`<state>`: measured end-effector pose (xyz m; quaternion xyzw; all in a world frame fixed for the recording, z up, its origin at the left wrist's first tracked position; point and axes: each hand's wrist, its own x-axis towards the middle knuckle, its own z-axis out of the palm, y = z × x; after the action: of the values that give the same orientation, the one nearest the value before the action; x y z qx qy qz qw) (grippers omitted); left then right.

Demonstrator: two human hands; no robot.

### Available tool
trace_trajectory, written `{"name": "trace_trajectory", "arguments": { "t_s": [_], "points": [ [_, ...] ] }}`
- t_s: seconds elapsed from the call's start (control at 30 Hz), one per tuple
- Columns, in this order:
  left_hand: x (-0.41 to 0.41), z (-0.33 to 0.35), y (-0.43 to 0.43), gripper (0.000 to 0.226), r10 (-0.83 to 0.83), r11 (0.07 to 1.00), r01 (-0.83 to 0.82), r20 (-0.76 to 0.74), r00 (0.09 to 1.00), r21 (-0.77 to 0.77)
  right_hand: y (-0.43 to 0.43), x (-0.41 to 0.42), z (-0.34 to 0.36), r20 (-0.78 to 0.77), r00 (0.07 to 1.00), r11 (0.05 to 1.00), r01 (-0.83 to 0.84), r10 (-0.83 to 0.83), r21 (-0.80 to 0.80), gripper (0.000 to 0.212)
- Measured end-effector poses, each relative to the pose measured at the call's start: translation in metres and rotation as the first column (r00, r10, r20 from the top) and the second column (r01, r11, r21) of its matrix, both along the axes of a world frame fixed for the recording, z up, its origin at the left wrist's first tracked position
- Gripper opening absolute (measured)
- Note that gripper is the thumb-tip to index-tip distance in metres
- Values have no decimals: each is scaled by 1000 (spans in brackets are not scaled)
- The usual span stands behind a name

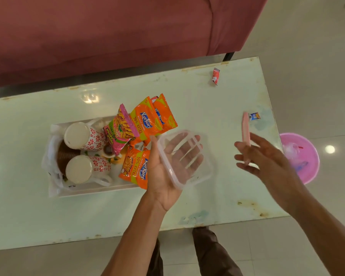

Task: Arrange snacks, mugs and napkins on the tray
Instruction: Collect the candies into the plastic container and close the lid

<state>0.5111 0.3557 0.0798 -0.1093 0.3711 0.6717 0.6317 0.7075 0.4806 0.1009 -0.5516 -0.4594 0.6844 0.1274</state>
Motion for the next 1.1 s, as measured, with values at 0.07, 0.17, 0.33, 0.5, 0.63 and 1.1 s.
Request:
{"name": "trace_trajectory", "arguments": {
  "t_s": [0.07,0.17,0.33,0.5,0.63,1.1],
  "points": [
    [1,0,-6,69,13,1000,-13,20,1000,-1,-2,-1,-22,-175,949,928,200,-264,-314,62],
    [5,-2,-11,67,27,1000,-26,32,999,-15,-5,-10,-53,-261,797,739,309,-545,-599,61],
    [10,-5,-22,64,-18,1000,18,96,995,8,-6,-35,-86,-190,719,646,434,-668,-628,58],
    [13,-8,-34,60,-18,1000,16,139,990,15,-7,-41,-96,-96,799,705,459,-594,-541,65],
    [13,-12,-40,65,-7,1000,8,118,993,-7,-14,-27,-99,53,893,798,425,-447,-427,61],
    [14,-20,-33,60,21,999,-14,143,989,-51,120,-10,-110,780,625,569,-647,15,507,54]
  ]
}}
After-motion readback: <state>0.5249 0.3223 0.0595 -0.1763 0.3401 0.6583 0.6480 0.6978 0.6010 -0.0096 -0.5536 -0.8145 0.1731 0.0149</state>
